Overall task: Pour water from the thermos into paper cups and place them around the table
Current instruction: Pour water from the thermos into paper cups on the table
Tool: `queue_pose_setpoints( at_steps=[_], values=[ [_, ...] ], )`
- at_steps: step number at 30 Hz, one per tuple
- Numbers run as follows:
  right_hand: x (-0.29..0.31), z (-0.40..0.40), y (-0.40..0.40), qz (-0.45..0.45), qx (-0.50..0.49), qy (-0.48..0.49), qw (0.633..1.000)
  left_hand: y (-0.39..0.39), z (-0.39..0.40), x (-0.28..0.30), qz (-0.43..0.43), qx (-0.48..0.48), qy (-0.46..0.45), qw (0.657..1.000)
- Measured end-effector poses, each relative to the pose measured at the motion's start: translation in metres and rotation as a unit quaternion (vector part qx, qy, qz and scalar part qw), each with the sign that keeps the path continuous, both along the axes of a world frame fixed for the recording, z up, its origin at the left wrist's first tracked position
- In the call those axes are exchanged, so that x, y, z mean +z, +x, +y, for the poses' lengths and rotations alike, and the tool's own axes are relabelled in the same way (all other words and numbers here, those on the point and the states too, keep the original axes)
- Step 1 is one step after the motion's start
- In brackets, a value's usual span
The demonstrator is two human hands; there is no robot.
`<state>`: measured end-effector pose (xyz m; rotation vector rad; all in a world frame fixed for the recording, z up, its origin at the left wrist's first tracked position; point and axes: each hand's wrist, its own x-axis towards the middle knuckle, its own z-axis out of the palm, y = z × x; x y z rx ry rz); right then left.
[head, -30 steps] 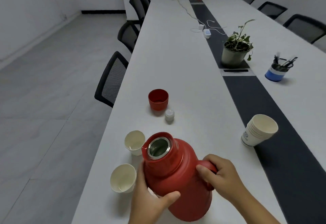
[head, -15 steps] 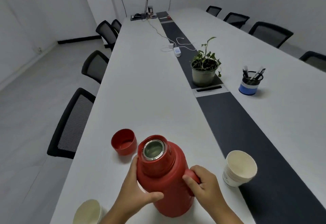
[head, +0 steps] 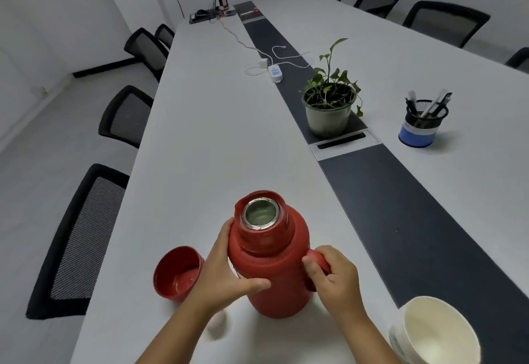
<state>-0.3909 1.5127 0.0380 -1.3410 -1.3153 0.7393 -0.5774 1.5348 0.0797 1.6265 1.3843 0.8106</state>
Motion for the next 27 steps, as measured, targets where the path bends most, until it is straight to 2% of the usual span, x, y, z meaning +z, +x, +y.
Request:
queue_pose_setpoints(
  at_steps=[11,13,18,22,24,27],
  values=[
    [-0.005,0.018,-0.003,0.004,-0.036,-0.025,0.999,0.006,0.009,-0.001,0.024,0.019,-0.01,0.999],
    [0.005,0.011,-0.004,-0.017,-0.054,-0.023,0.998,0.012,-0.001,0.002,0.043,0.04,0.012,0.998],
    [0.046,-0.033,0.017,-0.057,-0.13,0.057,0.988,0.037,-0.049,0.005,0.101,0.145,0.088,0.98],
    [0.068,-0.081,0.058,-0.131,-0.175,0.105,0.97,0.068,-0.088,0.0,0.109,0.059,0.167,0.978],
    [0.067,-0.101,0.083,-0.153,-0.195,0.071,0.966,0.085,-0.101,-0.005,0.094,-0.013,0.141,0.985],
    [0.047,-0.124,0.116,-0.21,-0.157,-0.058,0.963,0.112,-0.111,-0.021,0.078,-0.095,0.05,0.991]
  ],
)
